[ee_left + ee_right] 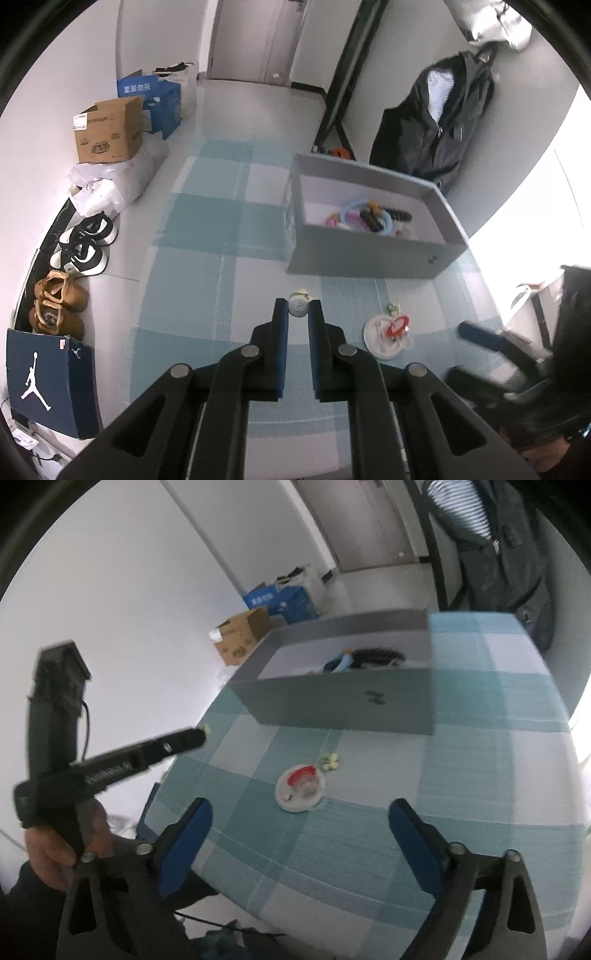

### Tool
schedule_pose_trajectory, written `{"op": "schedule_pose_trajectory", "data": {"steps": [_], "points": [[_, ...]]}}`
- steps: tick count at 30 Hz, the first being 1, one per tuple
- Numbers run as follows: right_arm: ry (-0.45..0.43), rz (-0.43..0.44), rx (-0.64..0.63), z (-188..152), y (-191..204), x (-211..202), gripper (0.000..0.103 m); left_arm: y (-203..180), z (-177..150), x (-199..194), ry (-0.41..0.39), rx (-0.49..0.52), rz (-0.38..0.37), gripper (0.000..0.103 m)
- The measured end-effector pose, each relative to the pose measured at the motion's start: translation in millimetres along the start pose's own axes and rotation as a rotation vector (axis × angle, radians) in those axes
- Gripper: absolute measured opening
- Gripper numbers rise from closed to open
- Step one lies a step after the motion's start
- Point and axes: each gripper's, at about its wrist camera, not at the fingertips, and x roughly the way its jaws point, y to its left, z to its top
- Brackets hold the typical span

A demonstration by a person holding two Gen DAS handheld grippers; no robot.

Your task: Organize jewelry

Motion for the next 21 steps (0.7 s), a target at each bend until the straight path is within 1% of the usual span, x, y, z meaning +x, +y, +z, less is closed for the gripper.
{"op": "schedule_pose_trajectory", "data": {"steps": [2,4,5,6,9,10,11,13,15,16,17,18,20,21], "points": [[0.032,-0.017,0.006,0,2,13,0.079,4,-2,-2,-0.007,-0.009,0.000,0.006],[0.042,-0.024,0.008,0,2,21,0.072,7,-3,-3,-0.008,-0.011,-0.002,0.006],[0.042,-0.041,0.003,1,4,23,0.069,9,-3,-3,-0.008,-0.012,-0.001,0.006],[0.039,-0.060,-0.003,2,5,26,0.069,10,-3,-3,-0.006,-0.013,-0.001,0.006],[0.034,-0.079,-0.003,5,5,30,0.066,15,0,-4,-0.008,-0.018,0.020,0.006],[0.030,-0.085,0.002,6,4,31,0.063,17,1,-5,-0.013,-0.020,0.018,0.006],[0.028,-0.087,0.011,7,4,32,0.057,18,1,-7,-0.018,-0.023,0.018,0.006],[0.029,-0.075,0.025,8,3,34,0.053,20,2,-8,-0.026,-0.026,0.019,0.006],[0.029,-0.082,0.016,9,4,36,0.041,21,3,-7,-0.025,-0.024,0.020,0.006],[0.039,-0.082,0.008,8,5,37,0.029,21,2,-7,-0.023,-0.025,0.021,0.006],[0.044,-0.094,-0.002,7,6,38,0.026,22,2,-6,-0.020,-0.028,0.020,0.006],[0.038,-0.104,-0.015,7,7,37,0.026,22,3,-5,-0.018,-0.032,0.017,0.006],[0.035,-0.122,-0.032,6,10,38,0.020,23,4,-6,-0.019,-0.038,0.014,0.006],[0.036,-0.128,-0.038,6,11,38,0.018,23,4,-6,-0.020,-0.040,0.011,0.006]]}}
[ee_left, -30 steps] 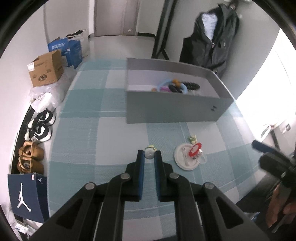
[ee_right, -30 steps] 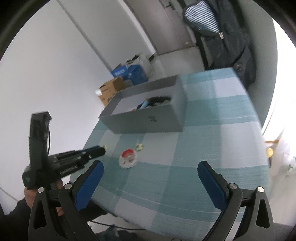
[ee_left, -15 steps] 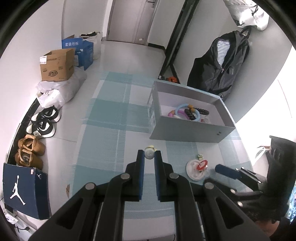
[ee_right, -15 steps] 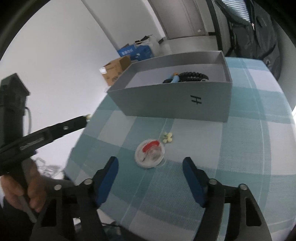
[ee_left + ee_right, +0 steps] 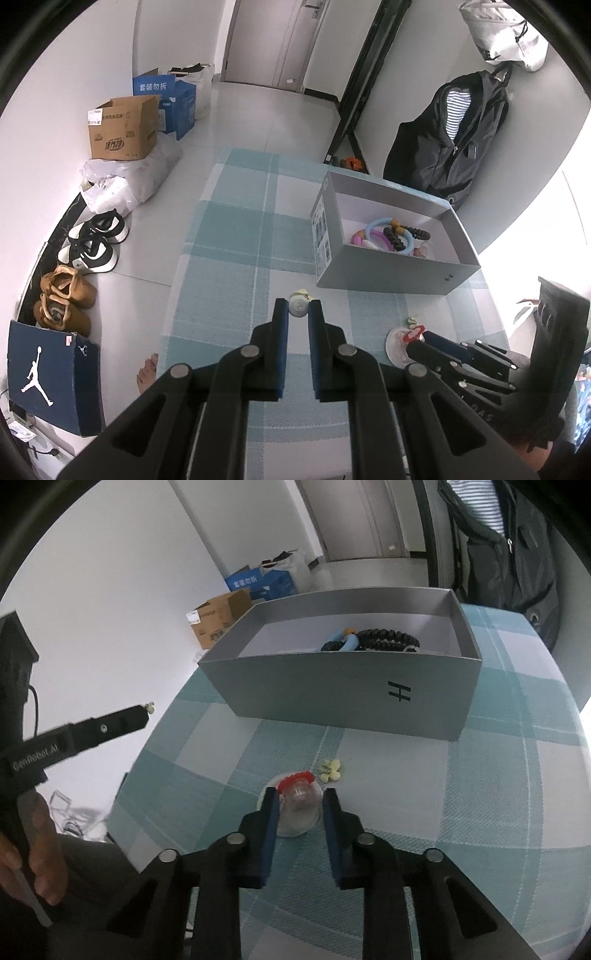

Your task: Organize jewelry

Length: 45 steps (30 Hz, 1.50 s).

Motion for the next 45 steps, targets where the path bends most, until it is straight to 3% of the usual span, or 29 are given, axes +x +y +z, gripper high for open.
{"op": "schedule_pose_trajectory", "data": {"steps": [13,25,30,34,40,45], "points": [[-0.018,0.050,0.047,-1,-9,-11,0.018,-1,1,0,-0.001,-0.013,-0.005,0.006],[-0.099,0.132,0.098,8,-24,-43,0.018,-14,4,-4,-0.032,0.001,-0.028,0.006],[-0.146,0.203,0.138,31,-31,-62,0.018,-30,13,-9,-0.062,0.007,-0.069,0.006],[-0.183,0.218,0.116,56,-32,-77,0.018,-48,21,-15,-0.111,0.064,-0.059,0.006],[-0.164,0.197,0.029,91,-33,-72,0.018,-65,42,-6,-0.095,0.122,-0.081,0.006],[-0.141,0.185,-0.004,116,-40,-53,0.018,-67,61,8,-0.031,0.088,-0.153,0.006]]}}
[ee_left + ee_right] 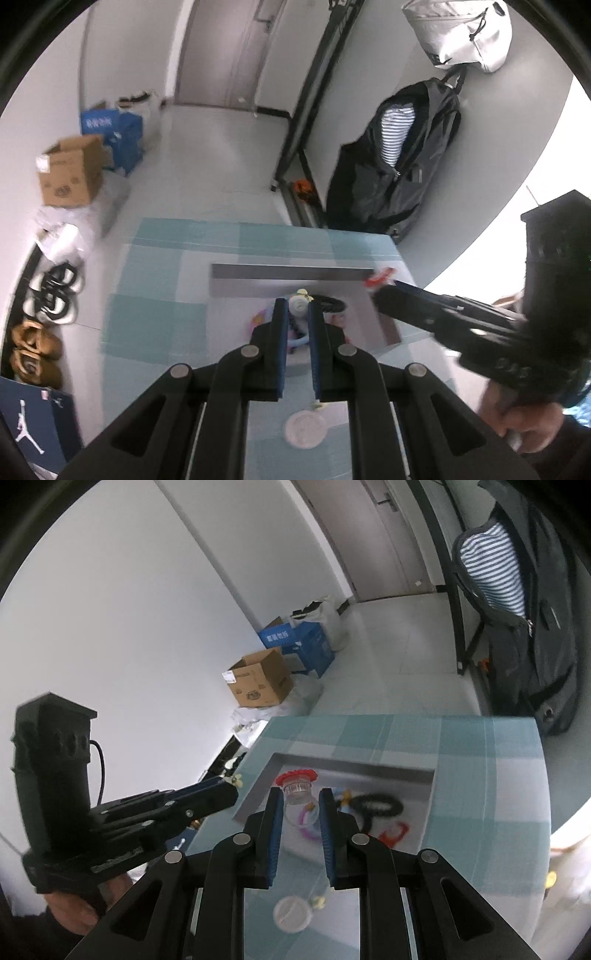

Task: Organize jewelry
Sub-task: 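Grasp the clear red-lidded cup with the right gripper while the left carries the cap, then lower the cap and cup into the grey box and open both grippers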

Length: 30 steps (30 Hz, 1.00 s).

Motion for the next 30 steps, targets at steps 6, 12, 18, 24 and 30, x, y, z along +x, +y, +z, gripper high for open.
{"op": "schedule_pose_trajectory", "data": {"steps": [6,12,18,24,30], "points": [[0.004,0.005,0.005,10,-21,23,0.018,-3,12,32,0.083,0.038,-0.006,0.006],[0.037,-0.011,0.088,1,-47,33,0.018,14,5,55,0.144,-0.009,-0.043,0.006],[0.050,-0.006,0.076,3,-47,38,0.018,16,9,59,0.159,-0.006,-0.038,0.006],[0.080,-0.030,0.030,5,-42,50,0.018,18,11,65,0.180,-0.012,-0.052,0.006],[0.052,-0.013,0.033,7,-43,44,0.021,19,18,65,0.159,-0.040,-0.102,0.007]]}}
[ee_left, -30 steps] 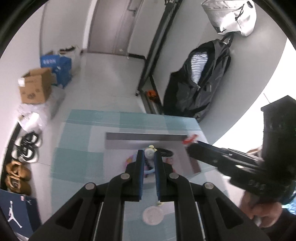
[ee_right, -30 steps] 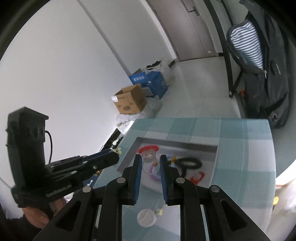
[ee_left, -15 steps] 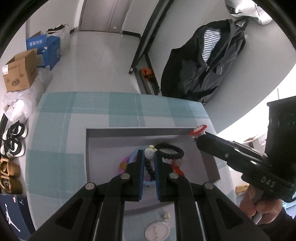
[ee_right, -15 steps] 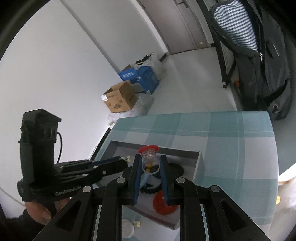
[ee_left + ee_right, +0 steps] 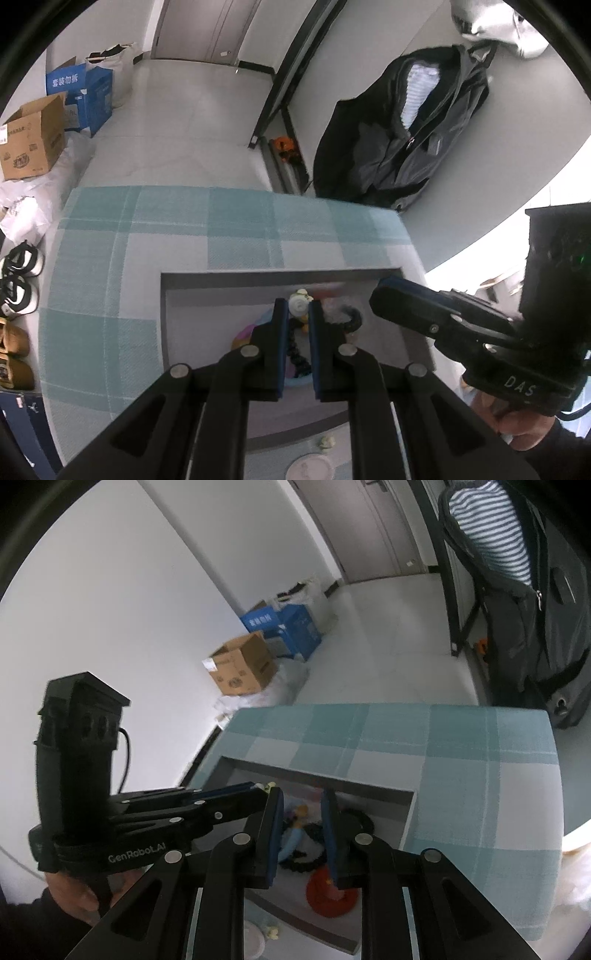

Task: Organize jewelry
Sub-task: 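Lower the cap and cup into the grey box and open both grippers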

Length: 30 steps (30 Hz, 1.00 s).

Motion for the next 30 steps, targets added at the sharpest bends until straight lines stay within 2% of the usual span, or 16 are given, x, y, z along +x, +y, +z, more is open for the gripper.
{"op": "schedule_pose_trajectory", "data": {"steps": [3,4,6,8,10,13,17,19,25,27,30], "points": [[-0.024,-0.002,0.001,1,-2,-7,0.028,-1,0,-2,-0.006,0.000,-0.002,0.008],[-0.039,-0.005,0.006,2,-3,-10,0.036,-1,-1,-4,-0.008,0.001,-0.007,0.009],[-0.063,-0.014,0.022,3,-7,-16,0.041,-1,-3,-5,-0.006,0.005,-0.014,0.018],[-0.085,-0.020,0.045,4,-12,-21,0.051,-1,-5,-6,-0.012,0.012,-0.003,0.041],[-0.105,-0.013,0.071,4,-16,-27,0.061,-2,-7,-9,-0.031,0.017,0.004,0.050],[-0.130,-0.010,0.078,3,-16,-35,0.065,-2,-11,-15,-0.059,0.035,0.011,0.050],[-0.154,-0.014,0.056,-2,-9,-43,0.076,-3,-19,-16,-0.041,0.071,0.024,0.050],[-0.161,0.017,0.067,-7,-6,-50,0.080,-3,-25,-22,-0.049,0.086,0.031,0.050],[-0.235,0.008,0.020,-23,16,-74,0.097,-11,-41,-47,-0.171,0.103,0.044,0.050],[-0.236,-0.002,0.014,-27,19,-77,0.098,-13,-48,-53,-0.201,0.101,0.073,0.050],[-0.230,-0.038,0.004,-35,25,-79,0.101,-17,-59,-60,-0.244,0.098,0.170,0.050]]}}
